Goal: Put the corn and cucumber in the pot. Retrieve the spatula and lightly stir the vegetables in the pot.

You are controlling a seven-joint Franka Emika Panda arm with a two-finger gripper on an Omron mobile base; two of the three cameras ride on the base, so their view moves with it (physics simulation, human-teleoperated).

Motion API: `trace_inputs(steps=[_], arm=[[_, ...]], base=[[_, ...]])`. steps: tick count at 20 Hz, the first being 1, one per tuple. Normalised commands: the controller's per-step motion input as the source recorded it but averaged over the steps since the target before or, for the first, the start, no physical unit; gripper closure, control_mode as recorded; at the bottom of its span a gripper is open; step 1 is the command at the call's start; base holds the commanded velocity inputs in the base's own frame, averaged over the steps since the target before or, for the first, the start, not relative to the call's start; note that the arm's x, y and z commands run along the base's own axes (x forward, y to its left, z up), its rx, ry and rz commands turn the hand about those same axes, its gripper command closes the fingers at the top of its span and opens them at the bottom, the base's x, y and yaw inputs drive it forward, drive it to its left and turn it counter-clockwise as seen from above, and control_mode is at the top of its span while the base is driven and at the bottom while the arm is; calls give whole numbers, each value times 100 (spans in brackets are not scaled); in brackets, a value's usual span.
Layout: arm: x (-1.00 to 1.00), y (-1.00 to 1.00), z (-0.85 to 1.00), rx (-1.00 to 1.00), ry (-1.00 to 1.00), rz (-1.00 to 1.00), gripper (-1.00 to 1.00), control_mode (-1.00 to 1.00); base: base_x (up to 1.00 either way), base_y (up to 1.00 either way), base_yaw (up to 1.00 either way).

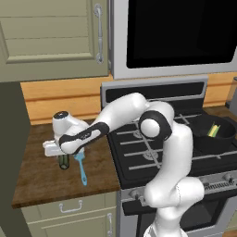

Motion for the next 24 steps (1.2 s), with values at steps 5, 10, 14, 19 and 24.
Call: trace_inputs(steps=[5,10,14,19,24], arm=[[13,3,-28,0,-1,-4,-100,-100],[0,-28,-40,0,0,-8,100,-100],[-1,-48,-16,0,0,-8,100,-100],[-71,-62,46,7,-19,-2,100,-100],[-100,-94,83,13,-30,0,100,-100]], base=[[0,0,0],[0,0,0],[0,0,0],[0,0,0],[0,0,0]])
